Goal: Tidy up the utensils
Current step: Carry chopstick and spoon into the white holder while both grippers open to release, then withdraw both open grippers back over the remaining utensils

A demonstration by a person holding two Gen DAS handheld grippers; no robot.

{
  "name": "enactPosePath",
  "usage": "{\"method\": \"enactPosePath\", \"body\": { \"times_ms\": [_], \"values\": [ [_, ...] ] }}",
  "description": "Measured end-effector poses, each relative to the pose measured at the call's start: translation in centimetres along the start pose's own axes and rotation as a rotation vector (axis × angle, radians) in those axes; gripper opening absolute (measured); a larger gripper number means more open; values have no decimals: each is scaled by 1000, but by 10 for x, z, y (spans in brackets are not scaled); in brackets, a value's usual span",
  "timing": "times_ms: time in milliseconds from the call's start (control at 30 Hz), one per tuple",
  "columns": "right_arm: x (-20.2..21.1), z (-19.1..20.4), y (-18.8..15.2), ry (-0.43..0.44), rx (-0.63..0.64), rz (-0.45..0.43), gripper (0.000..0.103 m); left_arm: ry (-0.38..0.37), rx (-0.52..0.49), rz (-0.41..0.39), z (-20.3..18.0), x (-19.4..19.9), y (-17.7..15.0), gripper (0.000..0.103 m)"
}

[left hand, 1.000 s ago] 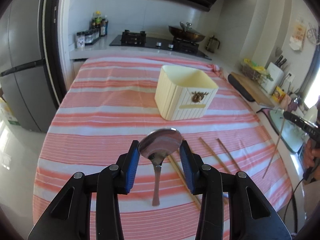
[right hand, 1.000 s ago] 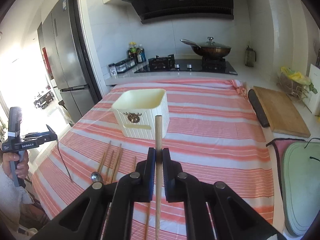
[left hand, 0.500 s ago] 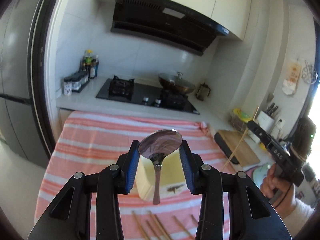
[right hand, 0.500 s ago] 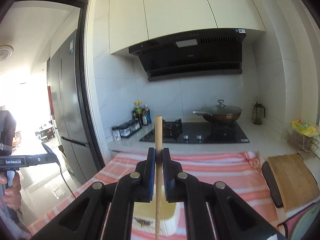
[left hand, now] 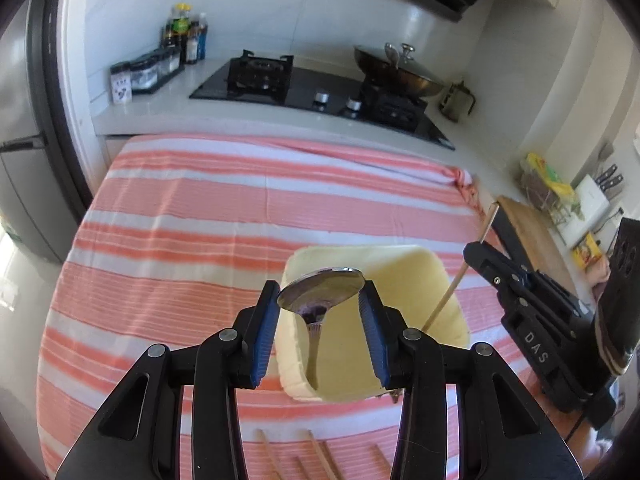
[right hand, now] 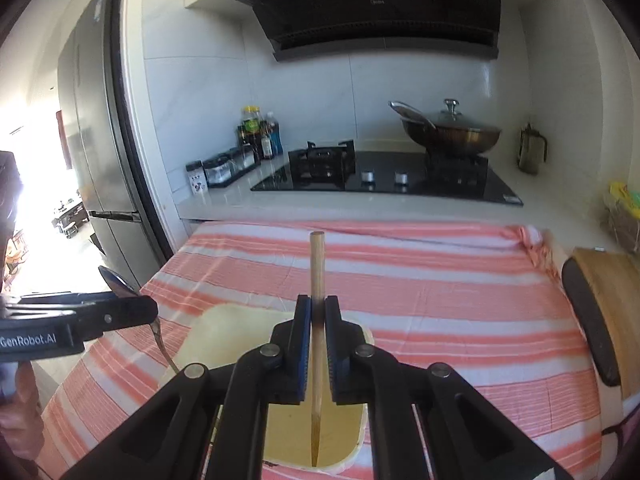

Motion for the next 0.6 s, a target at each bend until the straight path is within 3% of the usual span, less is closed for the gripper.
{"method": "enactPosePath", "body": {
  "times_ms": [100,167,200,267,433,533,600],
  "values": [
    [-7,-7,-6,-2,-13,25,10,18,4,19,2,-9,-8,42],
    [-10,-11,-7,0,-26,45,14,3,5,8,4,-1,-13,48],
    [-8,-12,-9,3,-32,51,30,-11,0,8,6,4,-15,51],
    [8,-15,-12,1,-36,25,50,-26,-24,-3,9,25,-29,59],
    [72,-8,-44,42,23,31,51,-9,-100,-1,36,77,-108,76],
    [117,6,-104,25,66,91,51,29,-73,9,67,97,-172,82],
    [140,16,-150,-31,73,149,51,69,-31,21,83,99,-207,82]
  ]
}}
Point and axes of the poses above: each gripper's, at about its wrist camera, not at the fingertips, and x roughly against the way its jaws point, z to its left, y to its top, the point moved 1 cm from there along -x, roughly the way its jaws point, and after that the axes turned 14 degrees about x, right-handed, at the moved point
